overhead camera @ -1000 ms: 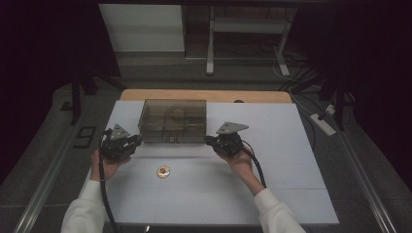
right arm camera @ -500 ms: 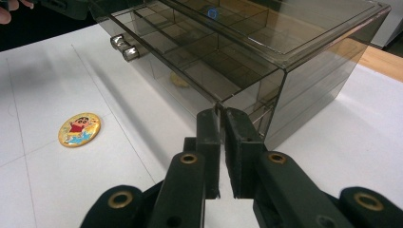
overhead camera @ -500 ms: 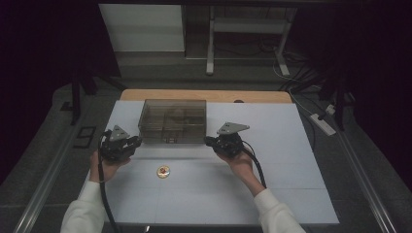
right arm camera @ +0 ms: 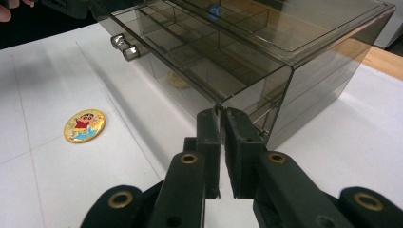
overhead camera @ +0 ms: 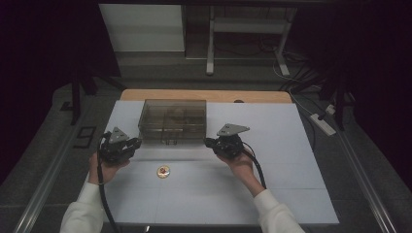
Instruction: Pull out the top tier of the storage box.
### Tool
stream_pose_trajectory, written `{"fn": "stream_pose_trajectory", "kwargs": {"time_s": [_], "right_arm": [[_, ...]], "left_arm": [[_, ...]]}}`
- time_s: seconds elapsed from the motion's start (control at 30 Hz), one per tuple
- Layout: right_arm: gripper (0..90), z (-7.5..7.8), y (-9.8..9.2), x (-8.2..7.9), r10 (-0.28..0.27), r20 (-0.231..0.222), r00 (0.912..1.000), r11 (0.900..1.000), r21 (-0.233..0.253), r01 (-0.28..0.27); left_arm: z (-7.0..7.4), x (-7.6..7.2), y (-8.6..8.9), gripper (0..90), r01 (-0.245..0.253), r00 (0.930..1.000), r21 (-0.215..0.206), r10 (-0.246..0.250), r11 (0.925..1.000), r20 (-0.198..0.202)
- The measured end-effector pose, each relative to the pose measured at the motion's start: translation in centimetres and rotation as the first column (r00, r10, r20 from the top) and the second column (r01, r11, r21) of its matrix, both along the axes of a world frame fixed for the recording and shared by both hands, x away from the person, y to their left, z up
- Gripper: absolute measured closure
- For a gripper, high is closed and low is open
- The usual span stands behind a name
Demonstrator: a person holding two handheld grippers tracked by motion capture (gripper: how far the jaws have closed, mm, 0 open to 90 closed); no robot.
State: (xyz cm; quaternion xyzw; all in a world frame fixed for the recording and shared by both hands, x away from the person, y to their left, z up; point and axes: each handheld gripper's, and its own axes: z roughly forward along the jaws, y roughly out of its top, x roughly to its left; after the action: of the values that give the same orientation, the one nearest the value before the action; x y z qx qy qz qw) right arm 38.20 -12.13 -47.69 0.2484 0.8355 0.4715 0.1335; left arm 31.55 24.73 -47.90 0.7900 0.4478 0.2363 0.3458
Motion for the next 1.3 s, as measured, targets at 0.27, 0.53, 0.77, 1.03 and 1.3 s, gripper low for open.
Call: {"fn": "stream_pose_trajectory", "kwargs": {"time_s": [0.27,0.53,0.77,1.03,1.3], "right_arm": [[83.7,0.04,0.04,-0.30,0.006,0.004,1.0000,1.000,-0.012,-0.006],[83.6,0.00,0.04,-0.40,0.010,0.002,0.9999,1.000,-0.018,-0.010],[83.6,0.03,0.04,-0.50,0.014,0.001,0.9999,1.000,-0.022,-0.014],[83.5,-0.06,-0.04,-0.64,0.018,-0.004,0.9998,1.000,-0.014,-0.018],[83.4,0.00,-0.05,-0.80,0.019,-0.011,0.9998,1.000,-0.017,-0.019]], "left_arm": [[-0.01,-0.24,-0.01,75.0,0.004,1.0000,0.010,-0.004,0.9999,-0.003],[-0.07,-0.40,-0.04,75.2,0.005,1.0000,0.013,-0.005,0.9999,-0.006],[-0.07,-0.50,-0.01,75.2,0.006,0.9999,0.012,-0.006,0.9999,-0.009],[-0.08,-0.68,0.00,75.3,0.010,0.9999,0.012,-0.009,0.9999,-0.009],[-0.09,-0.90,-0.02,75.3,0.012,0.9999,0.017,-0.012,0.9998,-0.008]]}}
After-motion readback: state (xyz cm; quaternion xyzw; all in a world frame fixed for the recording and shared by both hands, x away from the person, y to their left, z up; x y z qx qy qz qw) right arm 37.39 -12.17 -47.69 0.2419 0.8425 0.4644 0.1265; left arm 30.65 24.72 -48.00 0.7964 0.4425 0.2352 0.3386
